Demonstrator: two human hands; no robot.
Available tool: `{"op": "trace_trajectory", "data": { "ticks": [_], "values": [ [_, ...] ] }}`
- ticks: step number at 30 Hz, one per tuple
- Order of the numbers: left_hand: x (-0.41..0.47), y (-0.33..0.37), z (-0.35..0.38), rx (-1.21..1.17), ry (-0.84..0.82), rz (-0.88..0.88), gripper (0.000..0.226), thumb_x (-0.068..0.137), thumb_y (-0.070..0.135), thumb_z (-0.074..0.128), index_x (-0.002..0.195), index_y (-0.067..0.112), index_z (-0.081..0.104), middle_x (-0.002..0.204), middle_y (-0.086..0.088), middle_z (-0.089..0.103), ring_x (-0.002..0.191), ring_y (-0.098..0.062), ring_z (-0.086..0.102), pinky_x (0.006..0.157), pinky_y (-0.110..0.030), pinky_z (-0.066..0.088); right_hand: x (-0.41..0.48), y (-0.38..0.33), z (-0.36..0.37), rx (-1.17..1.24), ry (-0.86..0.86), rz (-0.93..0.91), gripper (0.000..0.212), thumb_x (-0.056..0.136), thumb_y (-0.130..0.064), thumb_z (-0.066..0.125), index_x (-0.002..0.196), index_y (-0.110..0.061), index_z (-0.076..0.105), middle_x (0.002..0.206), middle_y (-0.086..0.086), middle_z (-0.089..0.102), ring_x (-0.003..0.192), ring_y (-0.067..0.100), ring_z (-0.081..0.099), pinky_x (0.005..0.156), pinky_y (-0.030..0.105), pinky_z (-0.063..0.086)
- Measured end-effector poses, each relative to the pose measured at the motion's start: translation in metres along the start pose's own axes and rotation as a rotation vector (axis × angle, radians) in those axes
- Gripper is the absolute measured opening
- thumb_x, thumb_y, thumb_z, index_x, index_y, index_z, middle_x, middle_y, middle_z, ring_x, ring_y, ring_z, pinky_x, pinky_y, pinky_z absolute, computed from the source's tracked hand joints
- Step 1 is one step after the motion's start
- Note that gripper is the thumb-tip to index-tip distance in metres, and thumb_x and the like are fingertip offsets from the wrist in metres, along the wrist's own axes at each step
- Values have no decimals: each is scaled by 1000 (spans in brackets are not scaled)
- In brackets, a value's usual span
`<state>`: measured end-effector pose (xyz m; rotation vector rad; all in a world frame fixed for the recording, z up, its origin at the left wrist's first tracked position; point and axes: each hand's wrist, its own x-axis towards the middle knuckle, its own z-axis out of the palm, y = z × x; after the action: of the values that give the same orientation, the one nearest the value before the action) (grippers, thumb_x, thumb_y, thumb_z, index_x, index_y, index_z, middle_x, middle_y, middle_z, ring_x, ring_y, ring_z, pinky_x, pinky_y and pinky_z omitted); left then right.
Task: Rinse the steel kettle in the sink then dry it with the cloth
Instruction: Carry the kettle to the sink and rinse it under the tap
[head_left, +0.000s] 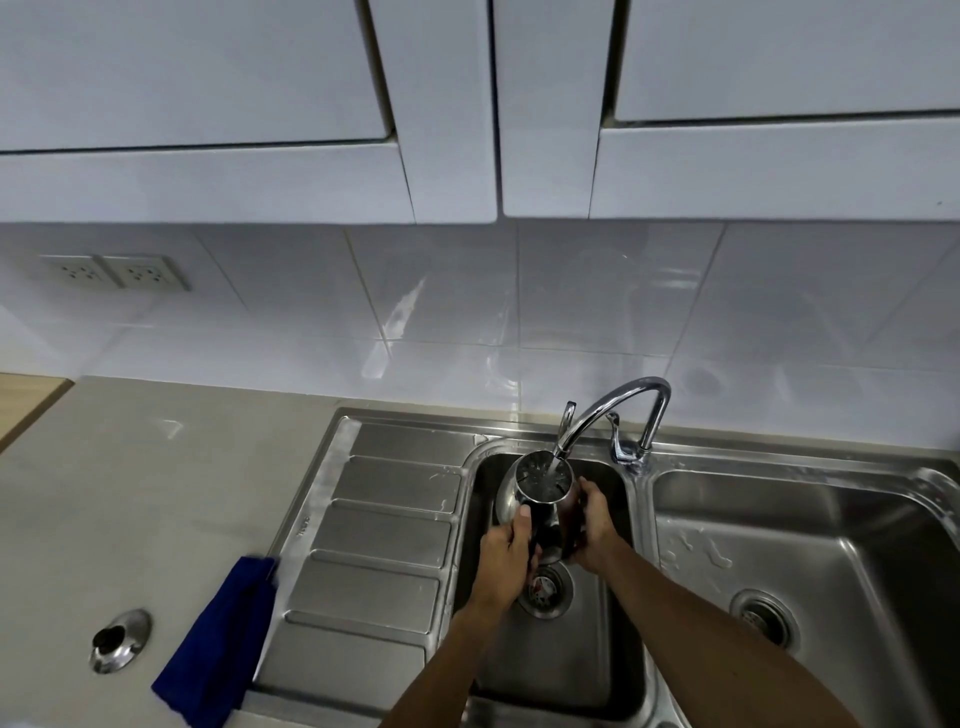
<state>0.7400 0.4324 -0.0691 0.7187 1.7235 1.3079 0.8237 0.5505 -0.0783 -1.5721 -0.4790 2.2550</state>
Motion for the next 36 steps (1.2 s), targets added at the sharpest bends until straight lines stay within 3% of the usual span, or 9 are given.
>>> {"op": "trace_trajectory", "data": {
  "ticks": [7, 10, 15, 20, 24, 31, 36],
  "values": [
    [10, -13, 7, 25, 166, 77, 57, 103, 33, 44, 50, 29, 62, 44, 5, 56, 43, -6, 52, 48, -22, 42, 0, 3, 1, 35, -31, -15, 65, 93, -60, 39, 119, -6, 66, 102, 19, 69, 90, 33, 63, 76, 39, 51],
    [15, -17, 10, 39, 211, 69, 57, 103, 37, 44, 48, 27, 57, 44, 4, 54, 50, -9, 52, 55, -26, 42, -2, 5, 1, 34, -20, -10, 69, 91, -63, 40, 121, -7, 66, 106, 21, 69, 96, 35, 63, 79, 43, 52],
    [13, -25, 14, 11, 305, 80, 58, 105, 34, 39, 51, 21, 56, 45, 4, 56, 42, -7, 53, 48, -24, 42, -2, 3, 1, 34, -8, -30, 61, 94, -57, 42, 118, -5, 66, 101, 19, 69, 88, 32, 63, 75, 39, 51],
    [11, -24, 18, 41, 369, 99, 58, 105, 31, 37, 50, 17, 52, 41, 2, 52, 37, -8, 47, 43, -29, 38, 0, 4, 3, 21, 38, -70, 63, 90, -58, 46, 121, -7, 68, 119, 21, 69, 93, 31, 65, 75, 37, 53],
    [8, -20, 21, 35, 398, 88, 56, 105, 25, 39, 51, 20, 52, 40, 4, 53, 36, -5, 48, 42, -24, 40, 0, 4, 2, -2, 31, -80, 59, 90, -57, 47, 112, -7, 69, 108, 19, 70, 91, 31, 64, 75, 38, 53],
    [15, -20, 19, 71, 415, 76, 57, 104, 26, 41, 48, 20, 45, 42, 2, 49, 39, -7, 46, 44, -31, 39, 1, 2, 2, 54, 1, -73, 52, 94, -54, 46, 106, -8, 68, 95, 15, 69, 85, 30, 63, 71, 38, 52],
    [15, -15, 20, 119, 437, 84, 57, 104, 23, 41, 47, 19, 46, 43, 2, 50, 38, -5, 47, 41, -20, 36, -2, -2, 0, 38, 4, -67, 48, 95, -53, 45, 95, -11, 66, 92, 15, 66, 84, 30, 61, 70, 40, 51]
  ]
}}
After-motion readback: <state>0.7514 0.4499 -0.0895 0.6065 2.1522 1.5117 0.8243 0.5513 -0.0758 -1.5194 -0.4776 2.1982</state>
